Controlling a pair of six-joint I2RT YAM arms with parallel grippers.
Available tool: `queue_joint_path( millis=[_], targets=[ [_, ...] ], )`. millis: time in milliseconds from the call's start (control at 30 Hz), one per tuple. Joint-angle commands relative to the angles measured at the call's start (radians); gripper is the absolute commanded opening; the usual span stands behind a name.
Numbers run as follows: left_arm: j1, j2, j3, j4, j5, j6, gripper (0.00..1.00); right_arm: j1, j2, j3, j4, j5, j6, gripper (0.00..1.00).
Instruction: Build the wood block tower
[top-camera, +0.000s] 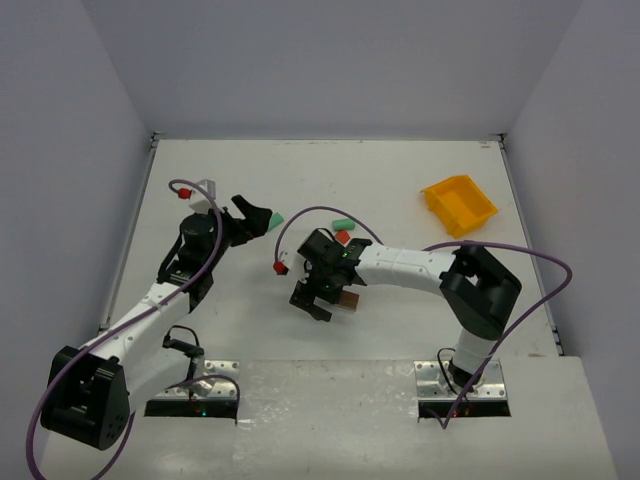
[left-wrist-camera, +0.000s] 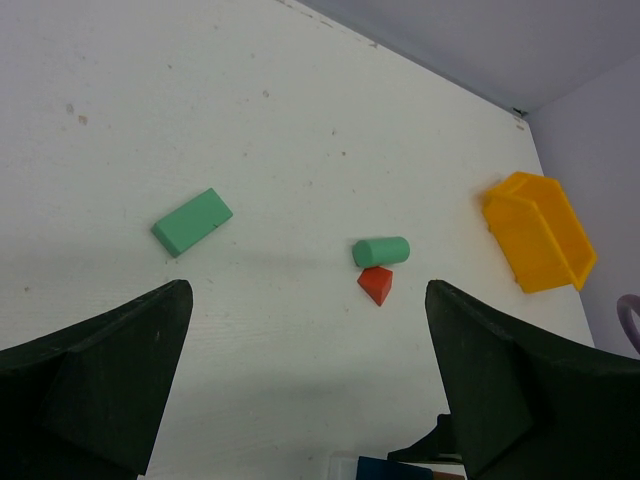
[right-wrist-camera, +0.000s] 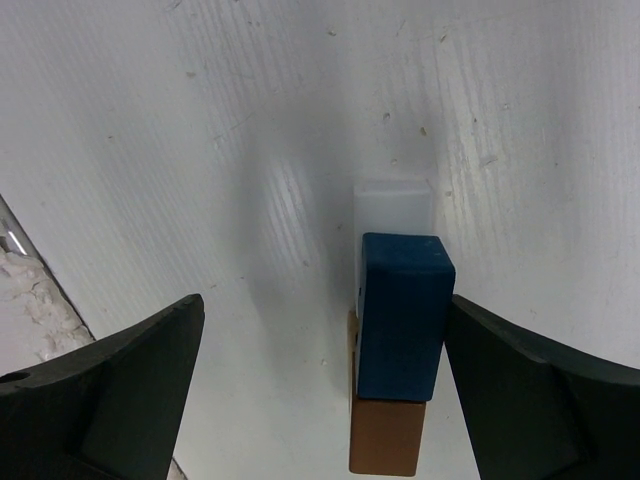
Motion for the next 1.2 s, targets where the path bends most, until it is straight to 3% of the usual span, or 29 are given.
queue_joint_path(
  millis=[0, 567, 933, 1067, 1167],
  targets=[
    [0.0, 0.005, 0.038, 0.033, -0.002, -0.004, 1.0, 0.006, -0.047, 0.0, 0.008, -0.031, 0.002, 0.99],
    [-0.001, 0.019, 0.043, 0.035, 0.021, -0.002, 1.0, 0.006, -0.066, 0.004, 0.048, 0.082, 0.035, 0.99],
    [0.0, 0.097, 0.092, -0.036, 0.033, -0.036, 1.0, -0.009, -0.305, -0.078, 0.144, 0.199, 0.12, 0.99],
    [-0.004, 0.106, 0.076, -0.087, 0.034, -0.069, 1.0, -0.178, -0.472, -0.246, 0.183, 0.239, 0.363, 0.99],
    [-0.014, 0.093, 0.048, -0.14, 0.038, -0.095, 1.0, -0.387, -0.589, -0.371, 0.242, 0.29, 0.493, 0.99]
  ],
)
